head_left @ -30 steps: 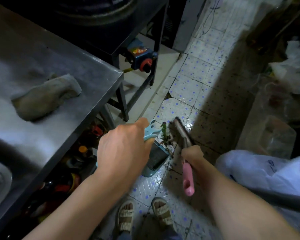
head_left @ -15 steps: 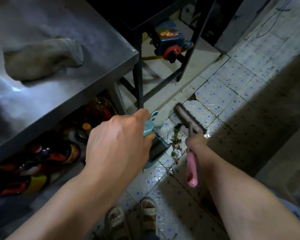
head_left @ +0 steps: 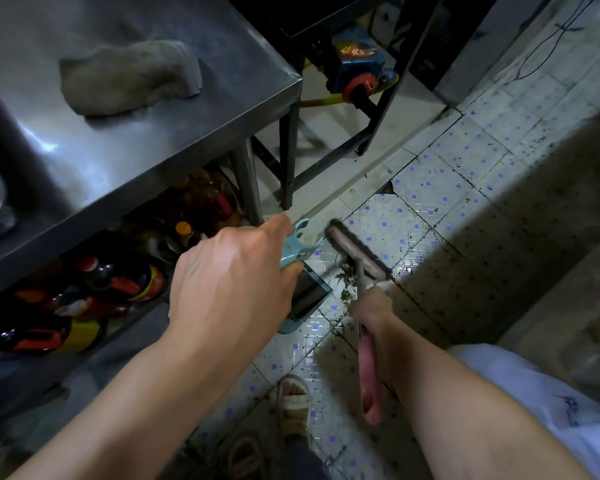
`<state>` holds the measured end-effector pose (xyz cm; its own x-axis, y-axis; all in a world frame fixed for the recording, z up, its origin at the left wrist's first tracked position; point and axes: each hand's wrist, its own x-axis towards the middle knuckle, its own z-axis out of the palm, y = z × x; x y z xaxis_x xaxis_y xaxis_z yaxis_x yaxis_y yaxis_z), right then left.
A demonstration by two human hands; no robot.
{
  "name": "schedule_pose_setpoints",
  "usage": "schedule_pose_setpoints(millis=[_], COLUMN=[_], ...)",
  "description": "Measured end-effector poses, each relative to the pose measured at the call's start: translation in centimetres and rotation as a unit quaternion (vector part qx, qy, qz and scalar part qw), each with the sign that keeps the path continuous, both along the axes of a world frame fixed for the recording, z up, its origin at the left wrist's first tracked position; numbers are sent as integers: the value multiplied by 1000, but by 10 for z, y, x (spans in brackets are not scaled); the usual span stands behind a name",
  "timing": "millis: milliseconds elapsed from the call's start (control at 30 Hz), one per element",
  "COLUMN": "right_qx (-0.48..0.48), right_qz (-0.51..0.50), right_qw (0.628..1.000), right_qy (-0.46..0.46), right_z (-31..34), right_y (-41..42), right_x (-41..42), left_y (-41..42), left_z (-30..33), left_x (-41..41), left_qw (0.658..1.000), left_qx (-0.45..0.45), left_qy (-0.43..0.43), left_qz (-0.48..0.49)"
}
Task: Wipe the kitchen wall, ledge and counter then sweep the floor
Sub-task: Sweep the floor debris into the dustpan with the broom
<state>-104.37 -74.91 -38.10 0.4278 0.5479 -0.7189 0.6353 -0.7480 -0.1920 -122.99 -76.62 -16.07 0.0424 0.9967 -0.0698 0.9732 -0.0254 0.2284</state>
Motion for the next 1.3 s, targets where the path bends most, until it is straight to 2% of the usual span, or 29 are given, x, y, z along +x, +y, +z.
schedule_pose_setpoints(millis=[567, 1033, 1300], right_qx=[-25, 29, 10], right_qz=[-2, -98, -132], right_qw=[999, 995, 991], right_qy=[24, 8, -25], right_z=[20, 28, 9], right_y=[-149, -166, -167], right_x=[-65, -30, 5], left_y=[-121, -155, -167], left_z=[16, 8, -6], left_x=[-57, -27, 0], left_qw=[999, 1000, 999], left_qx=[-13, -16, -21], left_qy=[-34, -22, -9], left_qz=[-16, 1, 26])
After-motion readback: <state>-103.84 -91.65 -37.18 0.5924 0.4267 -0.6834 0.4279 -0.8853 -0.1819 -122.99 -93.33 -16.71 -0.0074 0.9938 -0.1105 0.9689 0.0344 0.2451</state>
